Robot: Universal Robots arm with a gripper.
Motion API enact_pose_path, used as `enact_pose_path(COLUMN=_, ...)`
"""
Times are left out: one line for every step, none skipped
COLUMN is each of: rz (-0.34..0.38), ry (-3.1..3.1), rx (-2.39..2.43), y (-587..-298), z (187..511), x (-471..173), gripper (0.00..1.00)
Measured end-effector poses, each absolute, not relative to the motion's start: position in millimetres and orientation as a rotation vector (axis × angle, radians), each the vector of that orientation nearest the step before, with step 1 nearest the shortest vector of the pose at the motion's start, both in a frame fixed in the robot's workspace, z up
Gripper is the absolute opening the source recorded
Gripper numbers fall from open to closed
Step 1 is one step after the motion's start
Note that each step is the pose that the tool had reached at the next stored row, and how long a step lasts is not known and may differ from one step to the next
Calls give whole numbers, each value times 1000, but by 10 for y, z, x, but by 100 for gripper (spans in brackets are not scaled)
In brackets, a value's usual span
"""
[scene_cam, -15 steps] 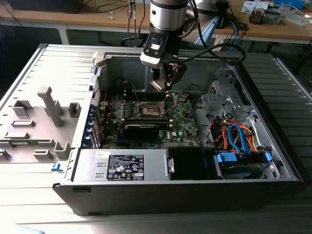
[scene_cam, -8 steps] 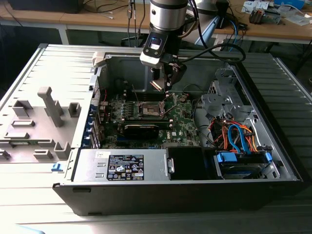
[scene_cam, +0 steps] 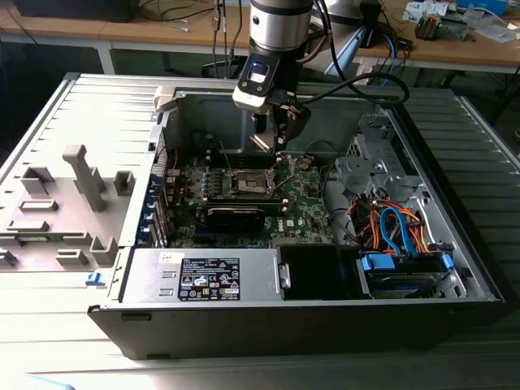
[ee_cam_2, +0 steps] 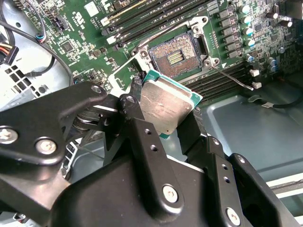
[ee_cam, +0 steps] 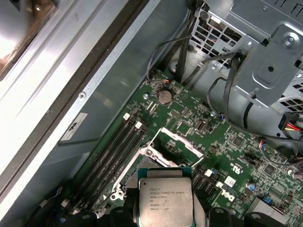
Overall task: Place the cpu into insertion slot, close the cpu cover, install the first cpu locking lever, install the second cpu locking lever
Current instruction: 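Place the cpu into insertion slot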
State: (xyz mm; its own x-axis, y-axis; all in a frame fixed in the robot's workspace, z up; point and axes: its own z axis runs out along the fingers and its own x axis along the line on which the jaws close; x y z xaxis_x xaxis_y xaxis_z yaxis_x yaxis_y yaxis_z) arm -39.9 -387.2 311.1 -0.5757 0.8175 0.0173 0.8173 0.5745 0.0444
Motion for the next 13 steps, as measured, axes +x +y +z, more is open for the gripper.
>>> enact_pose_path(rz=74, ry=2782, rx=1446, y=-3872, z=3111, x=-399, gripper=55)
enact_pose_path(rz=74, ry=2781, rx=1448, y=-3871, z=3111, x=-399, gripper=55)
enact_pose_path(rz=74, ry=2780, rx=1450, y=-3871, z=3110, x=-399, gripper=55)
enact_pose_path(rz=74, ry=2780, rx=1451, y=-3871, z=3110, x=-399, gripper=55)
enact_pose_path(rz=74, ry=2778, rx=1453, y=-3871, z=3110, x=-399, gripper=55)
enact_pose_path(rz=74, ry=2778, rx=1454, y=-3871, z=3110, x=-399, gripper=55)
enact_pose_path(rz=74, ry=2777, rx=1455, y=-3871, z=3110, x=-399, gripper=55)
enact_pose_path(rz=74, ry=2777, rx=1457, y=-3871, z=3110, x=-399, gripper=55)
enact_pose_path(rz=74, ry=2776, rx=1458, y=-3871, z=3110, x=-399, gripper=55)
enact_pose_path(rz=74, ry=2775, rx=1459, y=-3871, z=3110, x=-399, gripper=55)
enact_pose_path(rz=74, ry=2775, rx=1460, y=-3871, z=3110, x=-399, gripper=55)
enact_pose_path(rz=74, ry=2774, rx=1462, y=-3871, z=3110, x=-399, gripper=55)
enact_pose_path(rz=74, ry=2773, rx=1463, y=-3871, z=3110, x=-399, gripper=55)
